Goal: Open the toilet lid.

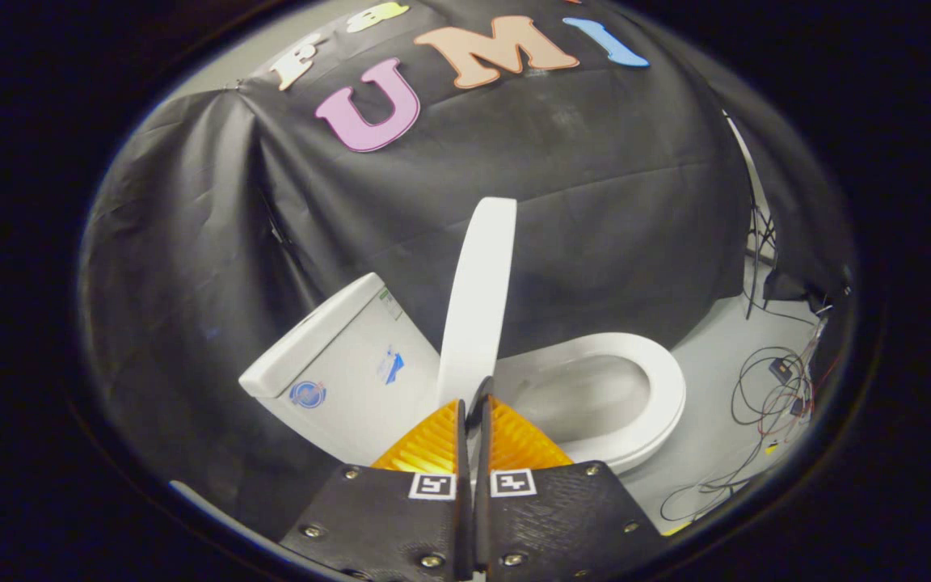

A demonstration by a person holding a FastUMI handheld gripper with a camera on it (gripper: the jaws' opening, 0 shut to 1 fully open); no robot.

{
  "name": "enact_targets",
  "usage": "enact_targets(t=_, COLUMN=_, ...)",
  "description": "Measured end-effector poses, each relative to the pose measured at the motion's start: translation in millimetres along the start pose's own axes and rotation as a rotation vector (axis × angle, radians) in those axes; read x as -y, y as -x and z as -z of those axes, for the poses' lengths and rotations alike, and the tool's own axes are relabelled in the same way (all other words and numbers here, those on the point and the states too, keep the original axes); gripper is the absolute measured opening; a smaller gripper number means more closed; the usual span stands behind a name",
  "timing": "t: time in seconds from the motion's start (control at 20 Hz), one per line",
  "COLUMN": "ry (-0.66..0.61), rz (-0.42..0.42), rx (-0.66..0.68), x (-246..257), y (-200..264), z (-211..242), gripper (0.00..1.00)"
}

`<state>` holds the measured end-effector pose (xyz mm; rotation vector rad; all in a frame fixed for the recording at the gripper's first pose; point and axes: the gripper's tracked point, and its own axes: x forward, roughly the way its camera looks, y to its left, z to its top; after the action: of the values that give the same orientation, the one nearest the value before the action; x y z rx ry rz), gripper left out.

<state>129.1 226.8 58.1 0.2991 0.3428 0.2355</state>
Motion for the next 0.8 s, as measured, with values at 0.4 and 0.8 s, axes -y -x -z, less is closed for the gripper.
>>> enact_targets(t=0.4, ry=0.068, rz=-0.017, rx=0.034, x=-34.7, y=-1.1, z=-3.1, gripper=0.01)
enact_targets(t=0.8, ry=0.119, rz=-0.043, rx=0.059, x=-66.1, y=-5.7, z=-1.2, gripper=0.02)
